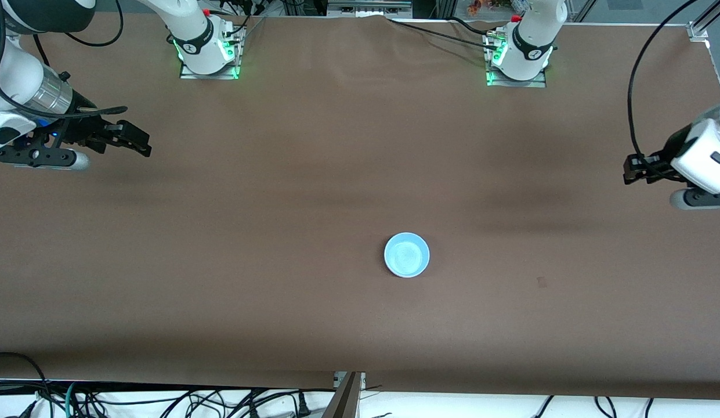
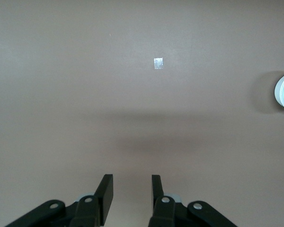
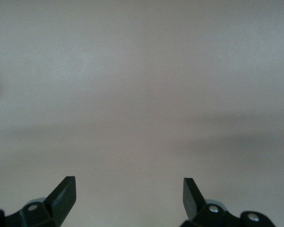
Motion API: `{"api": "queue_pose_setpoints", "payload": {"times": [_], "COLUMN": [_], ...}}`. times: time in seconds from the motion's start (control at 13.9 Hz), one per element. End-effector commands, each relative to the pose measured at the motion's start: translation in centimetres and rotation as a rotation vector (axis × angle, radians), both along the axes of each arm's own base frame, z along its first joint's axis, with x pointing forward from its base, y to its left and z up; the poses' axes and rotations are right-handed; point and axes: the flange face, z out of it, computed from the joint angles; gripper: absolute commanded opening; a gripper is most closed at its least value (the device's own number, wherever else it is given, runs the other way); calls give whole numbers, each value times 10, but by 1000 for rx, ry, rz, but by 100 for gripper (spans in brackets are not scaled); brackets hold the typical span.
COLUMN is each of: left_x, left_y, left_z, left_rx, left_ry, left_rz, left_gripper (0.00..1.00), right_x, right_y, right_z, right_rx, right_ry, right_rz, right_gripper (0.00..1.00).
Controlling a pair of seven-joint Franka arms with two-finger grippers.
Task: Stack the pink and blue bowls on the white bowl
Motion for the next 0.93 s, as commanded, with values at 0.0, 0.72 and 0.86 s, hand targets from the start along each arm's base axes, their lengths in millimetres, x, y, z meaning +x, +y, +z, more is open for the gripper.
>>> {"api": "queue_pose_setpoints", "payload": {"times": [0.0,0.72,0.86], "left_x": [-33,-23,-16], "left_y": [-10,19,22], "left_z": [-7,23,28], "left_rx": [-33,-145,-150], "left_ry": [-21,-86,-103], "left_rz": [-27,-58,-59], "left_gripper": [44,100,100], "right_x": [6,4,5], "right_y": [1,-1,-1], "right_z": [11,12,13], "right_rx": [-14,-17,-17], "right_ry": [-31,-16,-19], "right_rz": [27,68,73], "right_gripper": [100,100,100]}}
